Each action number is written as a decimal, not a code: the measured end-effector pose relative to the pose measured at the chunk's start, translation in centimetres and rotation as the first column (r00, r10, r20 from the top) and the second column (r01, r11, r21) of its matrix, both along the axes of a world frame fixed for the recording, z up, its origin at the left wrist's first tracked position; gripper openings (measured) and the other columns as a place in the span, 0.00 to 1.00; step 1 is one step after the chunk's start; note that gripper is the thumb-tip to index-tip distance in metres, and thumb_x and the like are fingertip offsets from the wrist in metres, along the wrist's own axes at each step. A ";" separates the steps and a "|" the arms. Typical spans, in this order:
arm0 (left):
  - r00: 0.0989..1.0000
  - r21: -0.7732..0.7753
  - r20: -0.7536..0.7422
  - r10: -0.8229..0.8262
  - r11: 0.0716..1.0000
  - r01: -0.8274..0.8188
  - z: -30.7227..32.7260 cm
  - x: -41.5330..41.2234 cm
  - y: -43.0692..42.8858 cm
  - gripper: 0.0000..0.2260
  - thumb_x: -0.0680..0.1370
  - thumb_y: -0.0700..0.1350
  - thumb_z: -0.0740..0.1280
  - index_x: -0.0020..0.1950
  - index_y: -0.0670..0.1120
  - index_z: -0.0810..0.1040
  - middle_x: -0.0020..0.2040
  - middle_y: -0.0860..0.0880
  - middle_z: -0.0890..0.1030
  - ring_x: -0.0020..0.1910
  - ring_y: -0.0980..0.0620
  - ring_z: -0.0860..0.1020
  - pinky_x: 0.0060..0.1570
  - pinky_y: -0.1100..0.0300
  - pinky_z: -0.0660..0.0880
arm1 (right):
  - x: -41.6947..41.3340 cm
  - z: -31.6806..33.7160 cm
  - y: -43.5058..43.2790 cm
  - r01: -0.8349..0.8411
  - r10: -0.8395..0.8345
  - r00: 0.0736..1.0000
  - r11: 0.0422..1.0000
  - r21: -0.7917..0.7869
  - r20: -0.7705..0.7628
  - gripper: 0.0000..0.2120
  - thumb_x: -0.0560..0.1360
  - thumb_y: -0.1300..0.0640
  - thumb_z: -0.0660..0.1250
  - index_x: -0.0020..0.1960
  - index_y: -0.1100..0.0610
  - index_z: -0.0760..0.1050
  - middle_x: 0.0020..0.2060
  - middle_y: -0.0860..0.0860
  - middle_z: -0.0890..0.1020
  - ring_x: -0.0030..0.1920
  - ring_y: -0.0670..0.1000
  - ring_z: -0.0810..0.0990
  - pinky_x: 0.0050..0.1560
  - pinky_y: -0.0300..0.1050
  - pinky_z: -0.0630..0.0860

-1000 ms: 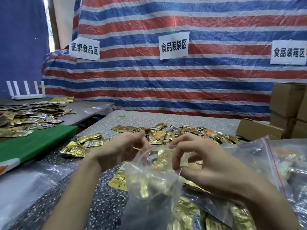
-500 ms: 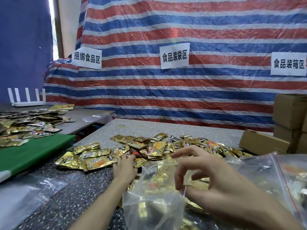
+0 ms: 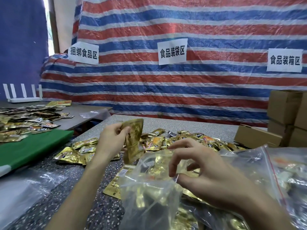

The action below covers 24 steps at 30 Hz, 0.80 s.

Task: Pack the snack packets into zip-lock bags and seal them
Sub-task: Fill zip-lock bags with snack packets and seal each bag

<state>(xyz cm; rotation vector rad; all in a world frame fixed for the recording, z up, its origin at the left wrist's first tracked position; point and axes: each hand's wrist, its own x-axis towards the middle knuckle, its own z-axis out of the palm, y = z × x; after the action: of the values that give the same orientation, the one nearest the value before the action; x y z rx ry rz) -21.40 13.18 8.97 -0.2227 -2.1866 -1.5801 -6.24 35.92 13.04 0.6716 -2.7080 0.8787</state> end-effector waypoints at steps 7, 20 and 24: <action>0.939 0.350 -0.076 -0.335 0.873 0.340 7.5 10.3 -0.9 0.08 0.73 0.47 0.68 0.44 0.46 0.85 0.42 0.43 0.86 0.38 0.40 0.85 0.29 0.56 0.81 | 0.1 0.0 -0.6 0.025 -0.025 1.000 0.999 0.028 0.001 0.08 0.73 0.55 0.71 0.43 0.42 0.80 0.57 0.30 0.70 0.63 0.32 0.68 0.64 0.43 0.72; 0.940 0.276 -0.180 -0.288 0.903 0.330 9.3 15.6 -1.2 0.08 0.74 0.46 0.67 0.41 0.48 0.86 0.42 0.43 0.86 0.36 0.41 0.85 0.27 0.57 0.80 | 0.4 0.3 -1.3 0.056 -0.060 0.997 0.995 -0.084 -0.050 0.10 0.72 0.57 0.75 0.39 0.43 0.81 0.56 0.33 0.74 0.59 0.36 0.74 0.57 0.46 0.77; 0.967 0.273 -0.104 -0.231 0.929 0.251 9.2 15.2 -1.5 0.10 0.78 0.41 0.66 0.41 0.44 0.85 0.41 0.42 0.86 0.36 0.40 0.85 0.27 0.57 0.80 | 0.6 0.4 -1.3 0.068 -0.092 0.991 0.969 -0.236 -0.092 0.12 0.70 0.62 0.76 0.36 0.45 0.83 0.52 0.37 0.78 0.57 0.38 0.77 0.52 0.46 0.81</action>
<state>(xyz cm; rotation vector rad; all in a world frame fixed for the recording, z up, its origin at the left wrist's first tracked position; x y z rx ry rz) -6.20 11.68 18.16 -0.4656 -1.9056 -1.9668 -5.66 34.59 13.41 0.5376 -2.4714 1.0875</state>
